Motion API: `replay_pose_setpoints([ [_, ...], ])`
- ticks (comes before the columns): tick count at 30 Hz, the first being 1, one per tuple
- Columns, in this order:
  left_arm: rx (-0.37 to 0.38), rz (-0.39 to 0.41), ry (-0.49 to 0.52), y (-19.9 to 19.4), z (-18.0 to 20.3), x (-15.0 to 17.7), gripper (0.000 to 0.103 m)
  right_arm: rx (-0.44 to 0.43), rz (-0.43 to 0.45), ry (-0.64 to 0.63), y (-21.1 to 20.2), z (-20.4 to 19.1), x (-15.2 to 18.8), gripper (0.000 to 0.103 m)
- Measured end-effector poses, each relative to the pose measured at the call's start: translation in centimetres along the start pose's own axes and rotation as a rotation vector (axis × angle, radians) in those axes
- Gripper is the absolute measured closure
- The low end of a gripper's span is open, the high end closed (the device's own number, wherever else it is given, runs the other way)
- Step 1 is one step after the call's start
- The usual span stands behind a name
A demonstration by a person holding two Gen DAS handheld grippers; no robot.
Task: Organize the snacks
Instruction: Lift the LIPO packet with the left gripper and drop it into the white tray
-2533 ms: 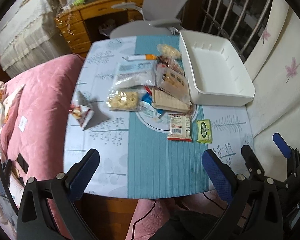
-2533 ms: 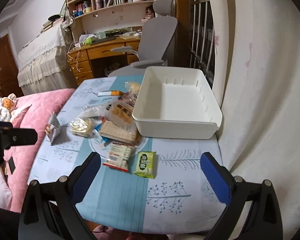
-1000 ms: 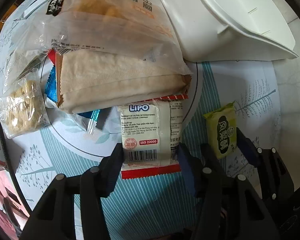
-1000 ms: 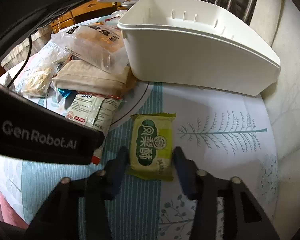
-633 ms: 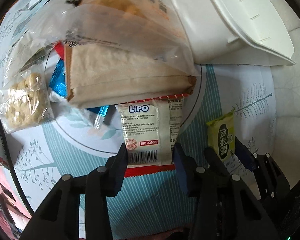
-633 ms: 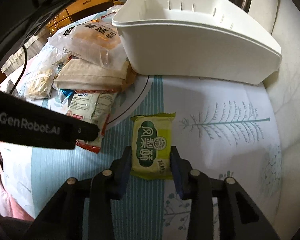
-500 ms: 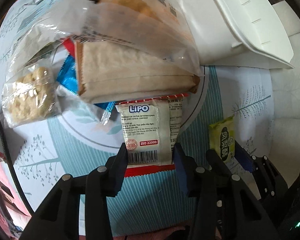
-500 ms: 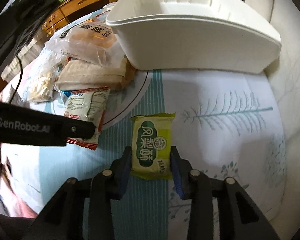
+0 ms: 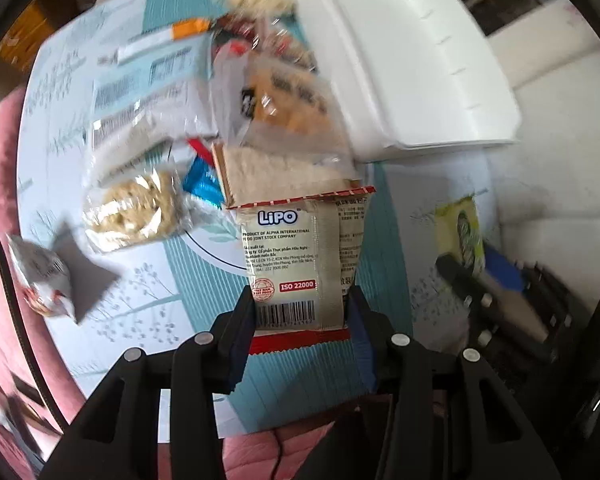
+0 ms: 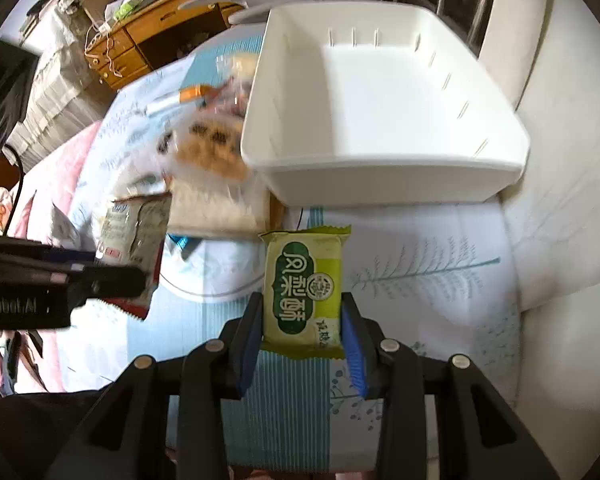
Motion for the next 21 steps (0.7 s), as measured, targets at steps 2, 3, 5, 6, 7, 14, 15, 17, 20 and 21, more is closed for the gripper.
replay_pose_setpoints([
  [2, 0.003, 0.013, 0.044, -1.3, 0.4, -0.3, 0.060, 0.000, 0.012, 0.013, -1.5, 0.1, -0.6, 0.066],
  [3, 0.009, 0.016, 0.058, -1.9, 0.6, -0.6, 0.060, 0.004, 0.019, 0.019, -2.2, 0.4, -1.1, 0.066],
  [5, 0.032, 0.030, 0.084, -4.0, 1.8, -1.7, 0.060, 0.017, 0.041, 0.034, -3.7, 1.3, -1.6, 0.066],
  [6, 0.035, 0.042, 0.094, -4.5, 2.3, -2.1, 0.060, 0.021, 0.049, 0.041, -4.2, 1.7, -1.7, 0.066],
  [7, 0.035, 0.058, 0.106, -4.8, 2.6, -2.6, 0.060, 0.025, 0.055, 0.049, -4.6, 2.2, -2.2, 0.066],
  [14, 0.042, 0.193, 0.107, -8.7, 5.3, -7.0, 0.060, 0.052, 0.147, 0.065, -7.7, 5.6, -5.8, 0.066],
  [15, 0.051, 0.205, 0.093, -9.3, 5.9, -7.7, 0.060, 0.053, 0.161, 0.067, -8.0, 6.0, -6.3, 0.066],
  [17, 0.065, 0.232, 0.070, -10.0, 6.6, -9.1, 0.060, 0.043, 0.202, 0.076, -8.7, 6.9, -7.5, 0.066],
  [20, 0.102, 0.273, 0.035, -10.5, 7.9, -11.1, 0.060, 0.030, 0.254, 0.070, -9.2, 7.8, -9.0, 0.066],
  [21, 0.124, 0.280, 0.021, -10.7, 8.5, -11.9, 0.060, 0.028, 0.259, 0.063, -9.2, 7.9, -9.3, 0.067],
])
Point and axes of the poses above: each gripper's, at about its wrist camera, not at the fingertips, and y roughly the way its jaws point, z to its right, x to its underside, the point moved 5 cm from there along y, roughly the way its jaws point, and after that the axes turned 6 degrees about -x, right-handed, at the moved point
